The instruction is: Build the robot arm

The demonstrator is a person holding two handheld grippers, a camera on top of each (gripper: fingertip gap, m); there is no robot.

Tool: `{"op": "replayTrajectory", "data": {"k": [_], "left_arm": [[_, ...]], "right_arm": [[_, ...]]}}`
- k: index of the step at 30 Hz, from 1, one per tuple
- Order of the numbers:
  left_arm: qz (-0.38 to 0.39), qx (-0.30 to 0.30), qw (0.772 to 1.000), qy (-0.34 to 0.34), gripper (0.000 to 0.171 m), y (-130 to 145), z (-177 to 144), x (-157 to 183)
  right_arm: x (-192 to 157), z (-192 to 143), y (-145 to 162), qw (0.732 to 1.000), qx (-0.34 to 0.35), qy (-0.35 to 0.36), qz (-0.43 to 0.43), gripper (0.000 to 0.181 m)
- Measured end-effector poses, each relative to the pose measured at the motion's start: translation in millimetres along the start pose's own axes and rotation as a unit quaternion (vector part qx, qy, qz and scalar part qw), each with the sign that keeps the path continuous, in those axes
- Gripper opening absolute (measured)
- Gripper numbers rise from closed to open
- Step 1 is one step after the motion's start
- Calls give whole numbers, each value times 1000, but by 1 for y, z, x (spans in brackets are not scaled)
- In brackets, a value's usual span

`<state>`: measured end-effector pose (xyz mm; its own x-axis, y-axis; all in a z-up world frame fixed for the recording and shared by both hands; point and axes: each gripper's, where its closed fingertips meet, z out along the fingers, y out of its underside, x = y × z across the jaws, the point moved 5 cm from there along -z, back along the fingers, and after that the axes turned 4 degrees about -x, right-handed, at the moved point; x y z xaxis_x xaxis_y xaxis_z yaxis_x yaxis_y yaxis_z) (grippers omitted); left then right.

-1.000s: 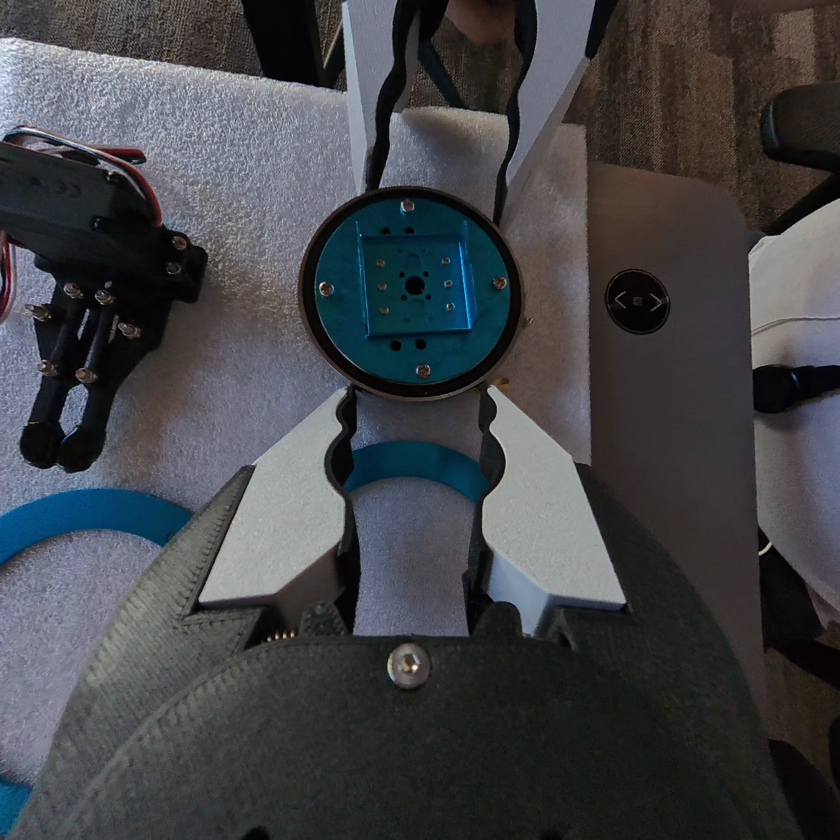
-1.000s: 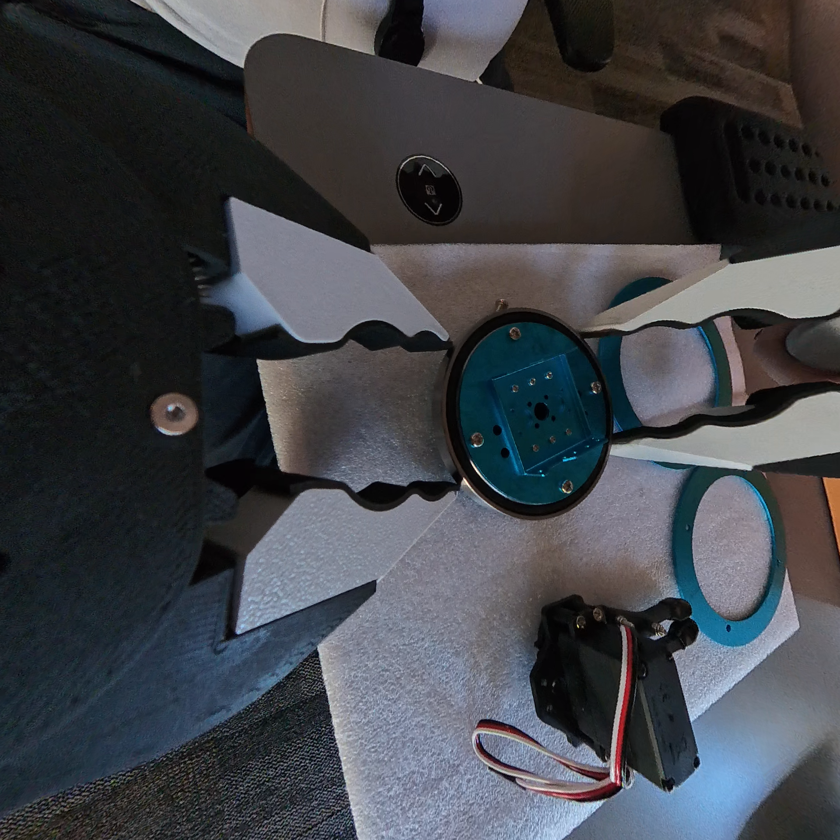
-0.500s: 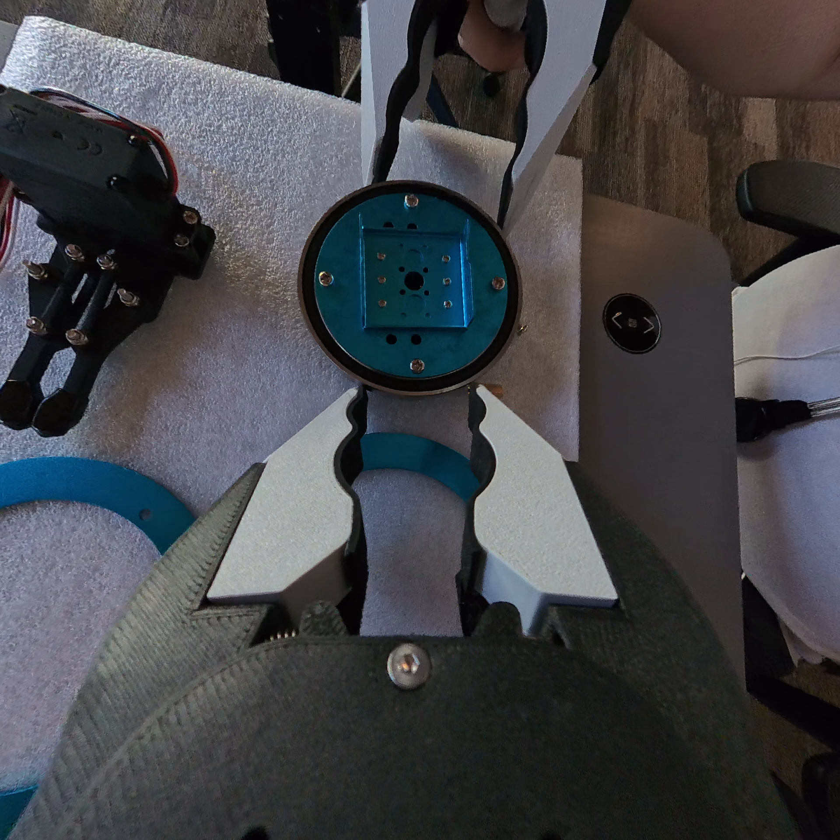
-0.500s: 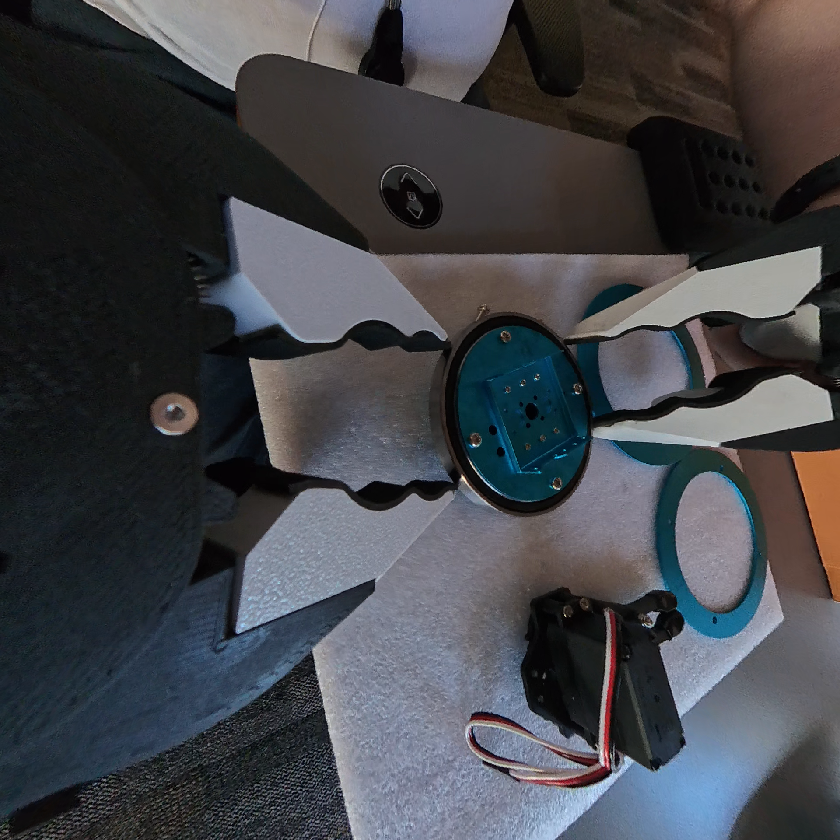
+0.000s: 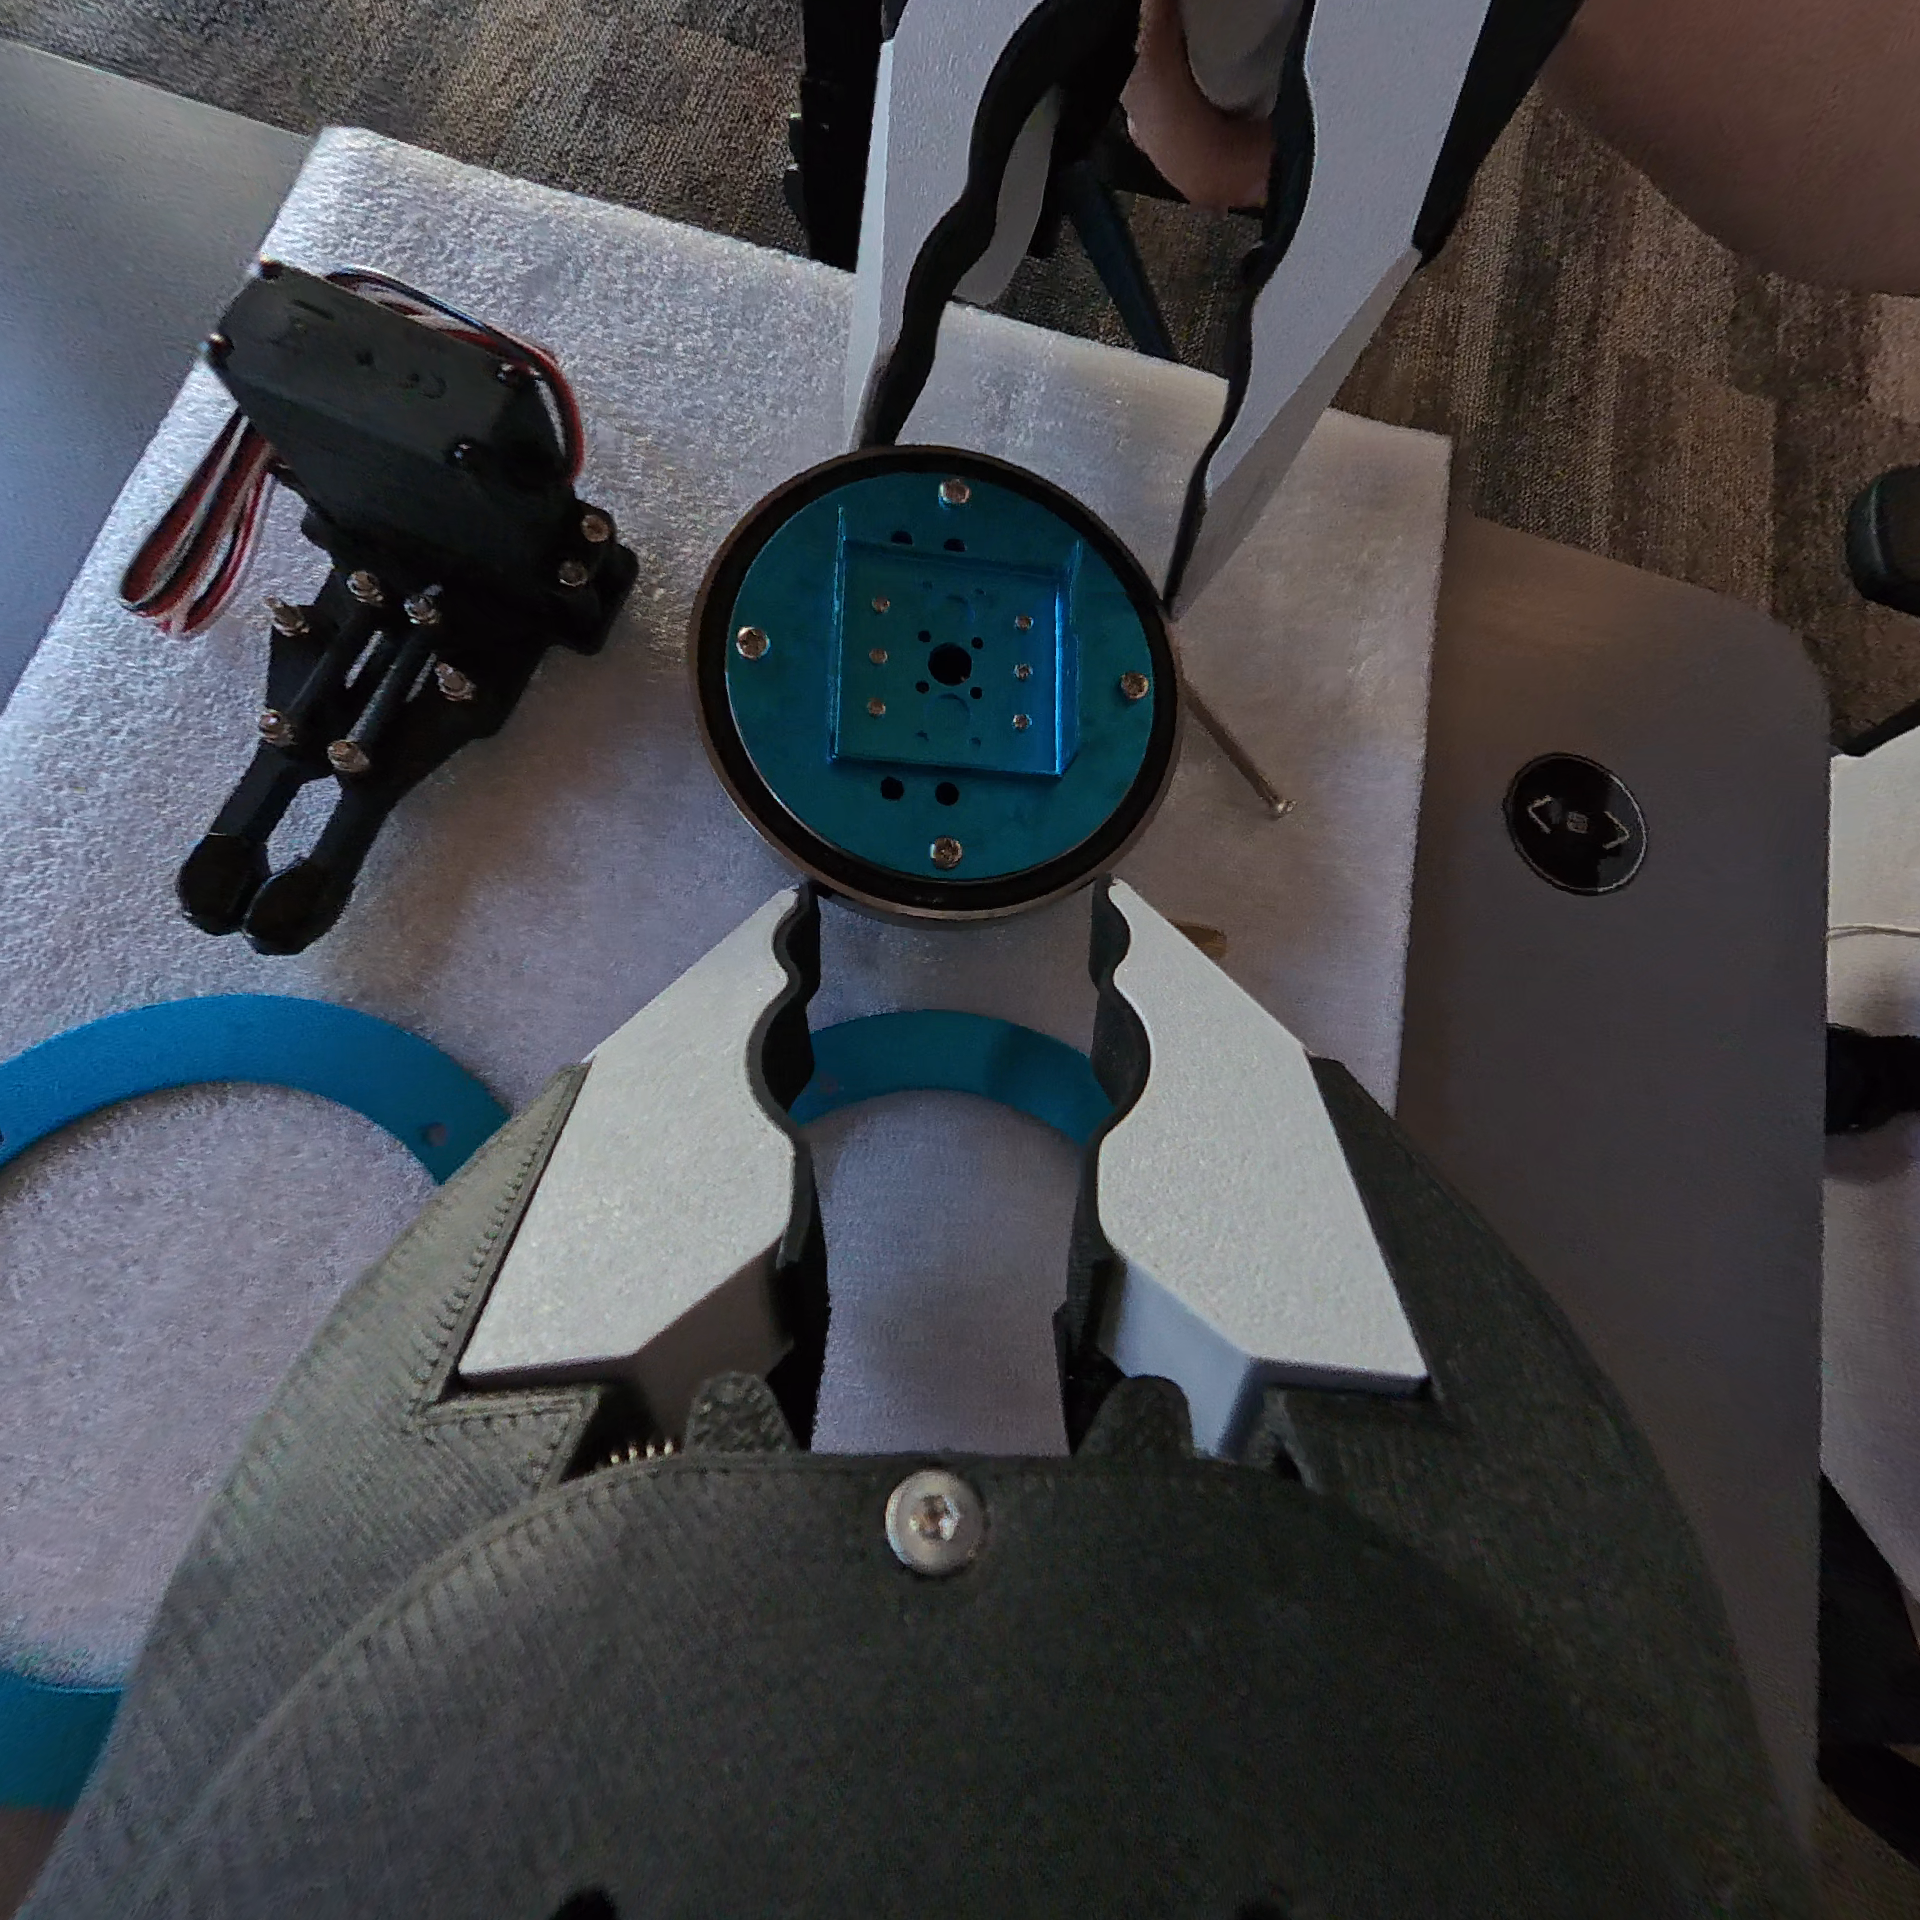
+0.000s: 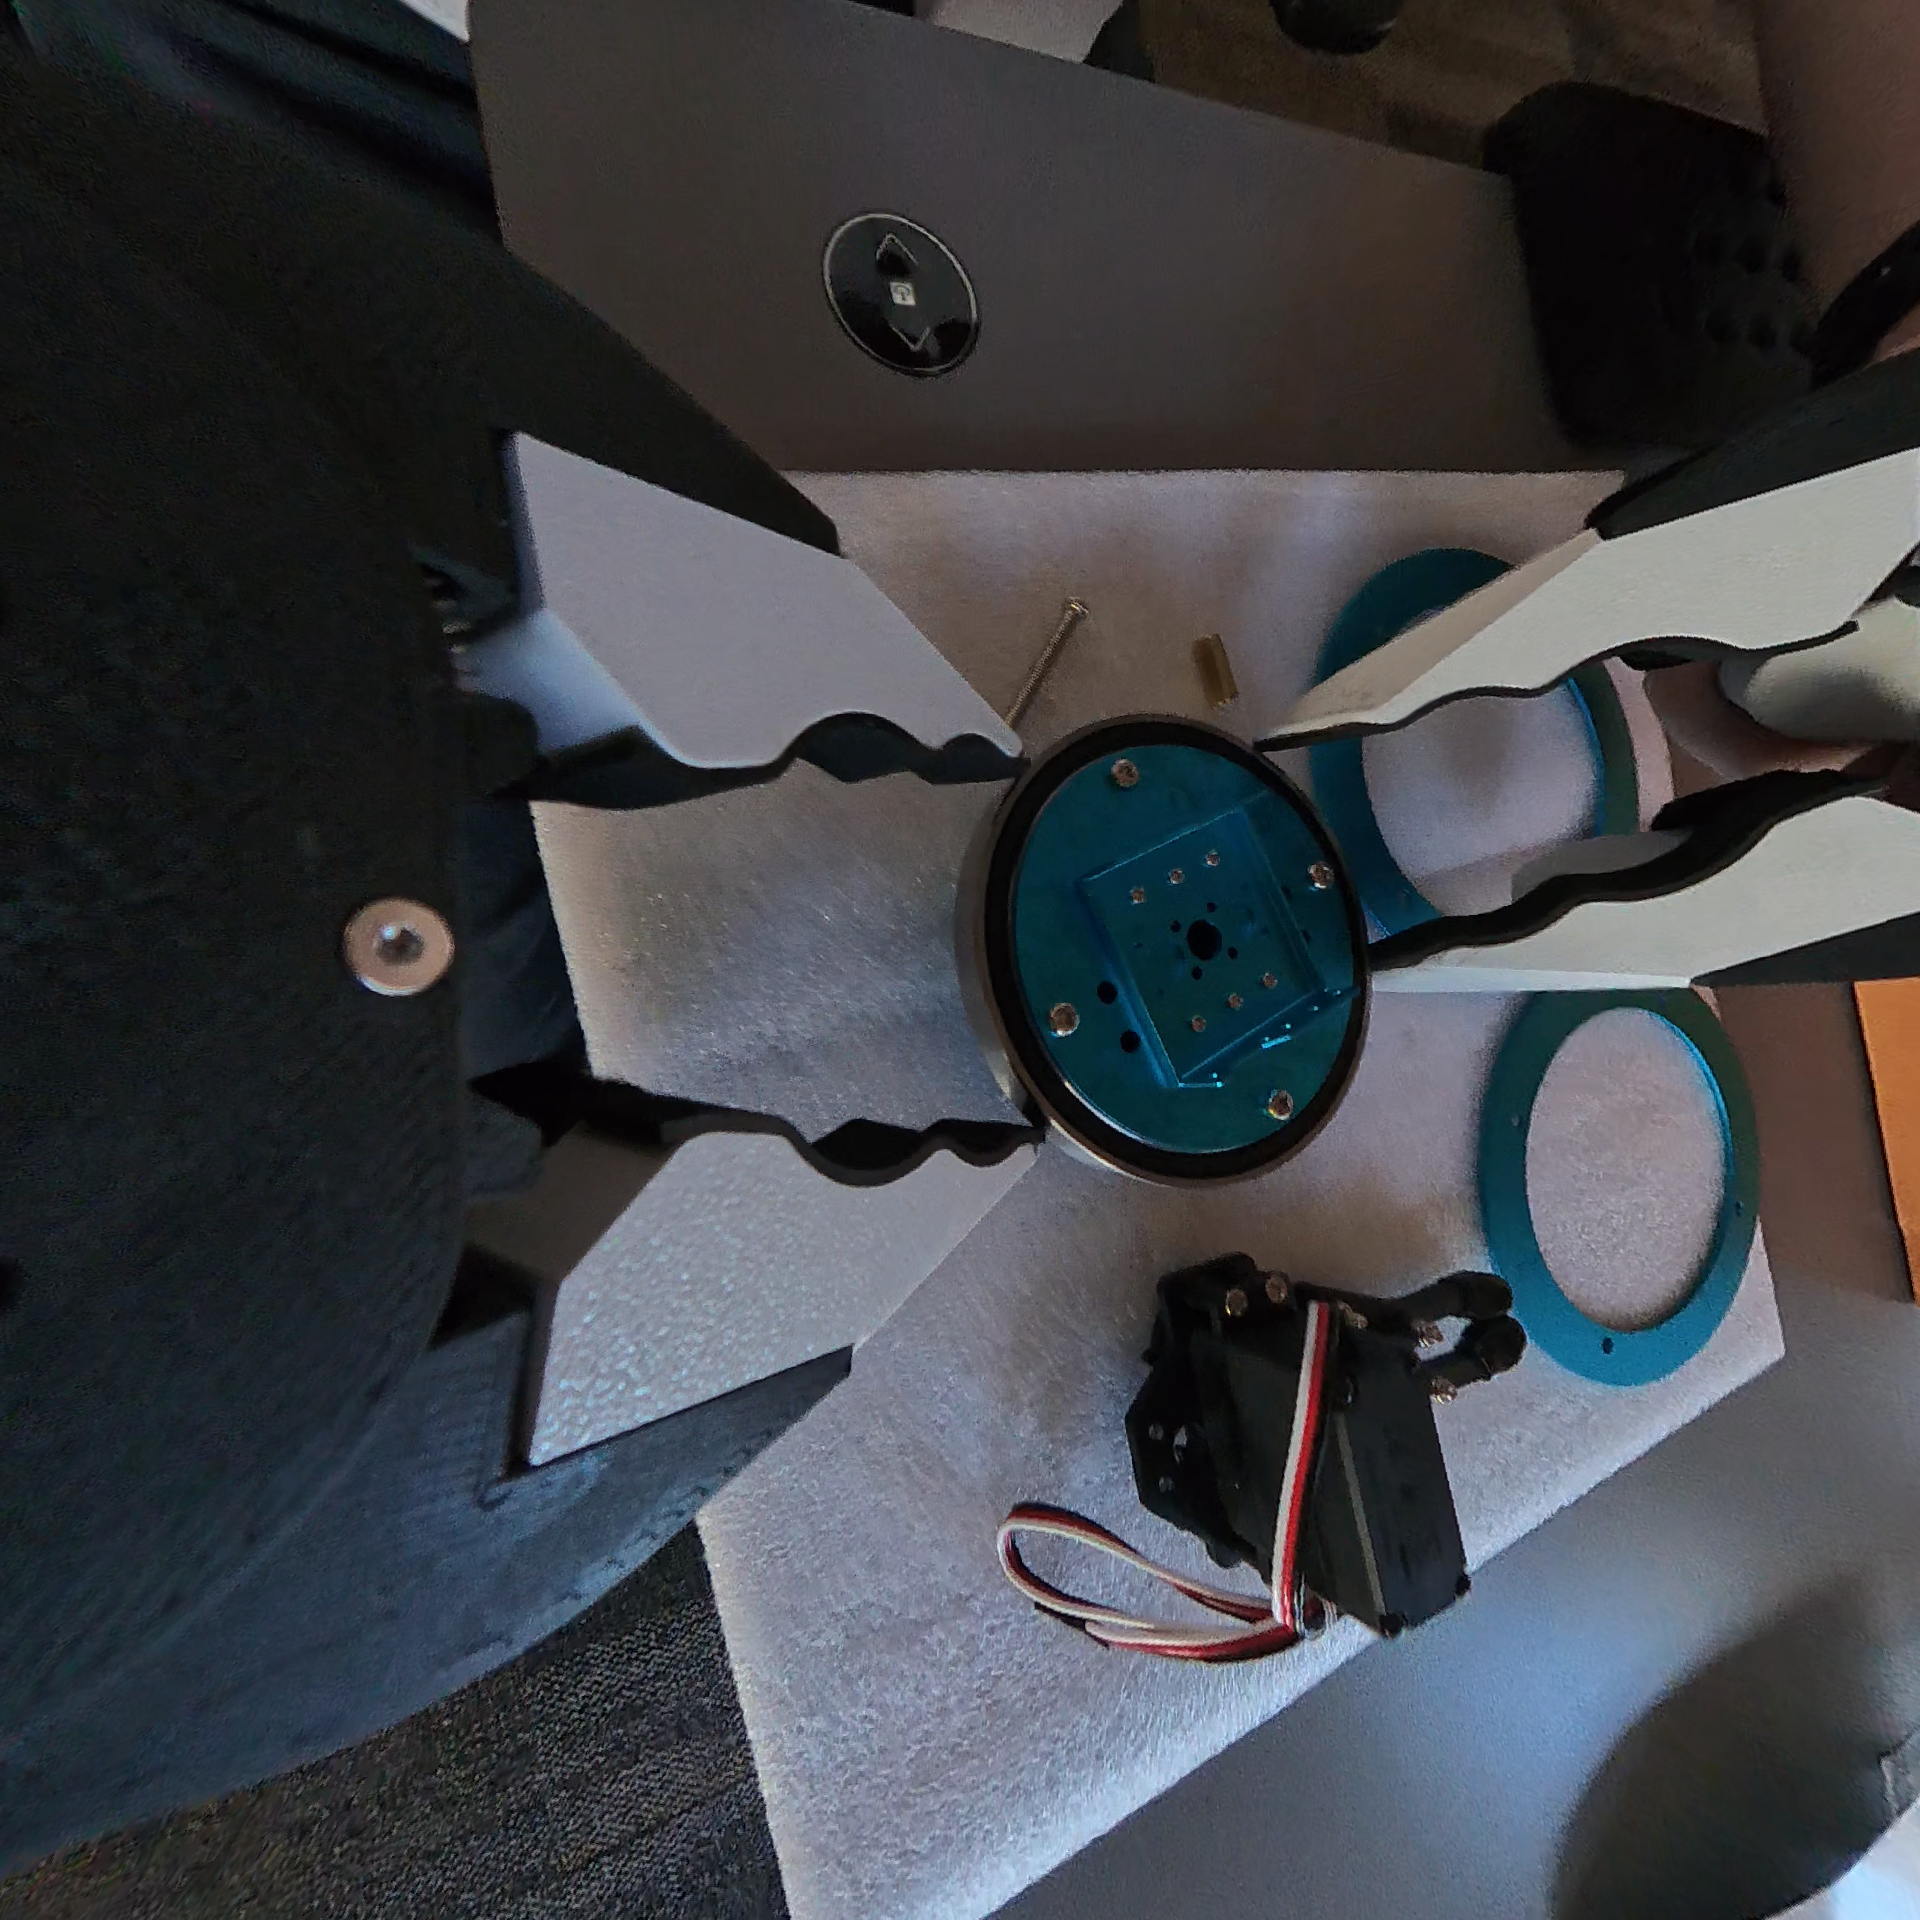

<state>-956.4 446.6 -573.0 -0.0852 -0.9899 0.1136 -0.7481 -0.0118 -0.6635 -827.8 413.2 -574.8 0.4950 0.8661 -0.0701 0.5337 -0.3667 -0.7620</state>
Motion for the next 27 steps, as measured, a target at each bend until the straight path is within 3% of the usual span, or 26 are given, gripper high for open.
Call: {"op": "replayTrajectory", "data": {"k": [5,8,12,14,18,20,21,27], "left_arm": [[-21,1,1000,18,50,-1,1,-6],[-43,13,998,32,54,-2,-1,-6],[-55,64,996,4,54,-9,-21,-5],[-62,81,995,-17,54,-12,-32,-3],[-71,114,990,-36,53,-10,-51,15],[-72,122,989,-52,52,-3,-59,24],[-74,126,987,-60,51,0,-63,29],[-97,178,978,-58,45,12,-79,51]], "right_arm": [[7,3,2,999,2,-27,32,68],[10,-7,-1,998,41,-28,44,68],[37,-34,-27,993,102,61,9,71],[56,-28,-46,988,117,94,-29,80],[84,12,-61,996,64,49,-31,82],[87,27,-54,999,17,22,-38,64],[85,31,-53,999,11,7,-42,56],[77,29,-58,996,-2,32,-88,52]]}}
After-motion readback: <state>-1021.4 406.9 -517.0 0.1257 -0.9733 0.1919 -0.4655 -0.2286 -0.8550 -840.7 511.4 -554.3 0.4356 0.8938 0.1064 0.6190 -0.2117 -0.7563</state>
